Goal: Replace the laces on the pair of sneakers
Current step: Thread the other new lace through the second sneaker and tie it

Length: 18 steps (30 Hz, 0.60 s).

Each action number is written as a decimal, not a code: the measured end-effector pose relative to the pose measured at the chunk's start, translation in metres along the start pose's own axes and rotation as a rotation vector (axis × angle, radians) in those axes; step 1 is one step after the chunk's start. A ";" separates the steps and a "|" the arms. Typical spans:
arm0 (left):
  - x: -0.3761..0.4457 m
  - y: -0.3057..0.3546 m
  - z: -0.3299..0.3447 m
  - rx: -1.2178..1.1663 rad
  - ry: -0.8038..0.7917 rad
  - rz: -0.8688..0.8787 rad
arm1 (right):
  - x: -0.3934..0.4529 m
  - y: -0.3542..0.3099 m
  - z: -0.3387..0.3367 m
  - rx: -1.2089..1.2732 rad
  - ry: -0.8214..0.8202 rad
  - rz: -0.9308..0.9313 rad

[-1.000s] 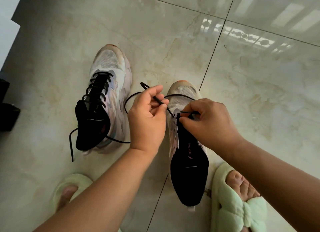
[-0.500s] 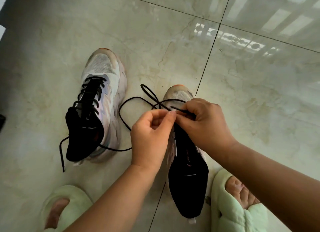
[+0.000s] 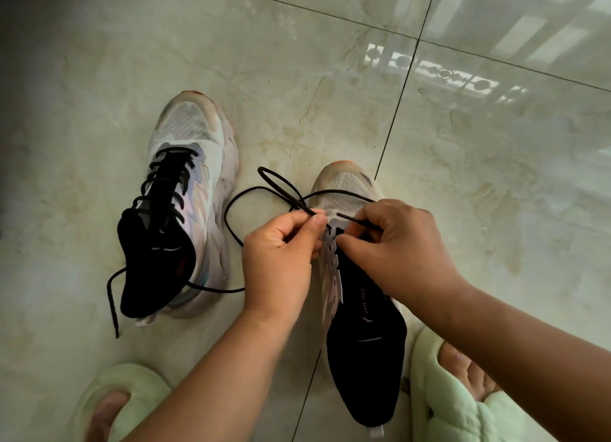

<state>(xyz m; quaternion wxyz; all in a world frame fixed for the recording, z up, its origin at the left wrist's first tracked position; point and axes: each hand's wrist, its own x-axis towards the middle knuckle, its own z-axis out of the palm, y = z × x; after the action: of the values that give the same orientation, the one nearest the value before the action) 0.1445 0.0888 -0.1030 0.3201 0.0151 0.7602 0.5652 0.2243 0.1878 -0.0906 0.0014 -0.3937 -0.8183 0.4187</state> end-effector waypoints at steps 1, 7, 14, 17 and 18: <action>0.001 0.000 -0.001 0.015 -0.003 0.007 | -0.001 0.000 0.001 -0.001 0.000 -0.010; 0.005 -0.003 -0.005 0.193 -0.035 0.073 | -0.007 0.002 0.007 0.077 0.001 -0.008; 0.004 -0.008 -0.004 0.223 0.037 0.063 | -0.007 0.002 0.017 0.065 0.038 0.019; 0.006 -0.012 -0.004 0.227 0.039 0.043 | -0.007 0.001 0.017 0.040 0.049 -0.028; 0.006 -0.013 -0.004 0.218 0.028 0.027 | -0.007 0.001 0.018 -0.001 0.038 -0.050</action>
<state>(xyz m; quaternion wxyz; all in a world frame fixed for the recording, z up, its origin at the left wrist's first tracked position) 0.1417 0.0829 -0.1162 0.2980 0.0524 0.8214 0.4835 0.2239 0.1716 -0.1005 0.0272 -0.3807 -0.8279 0.4109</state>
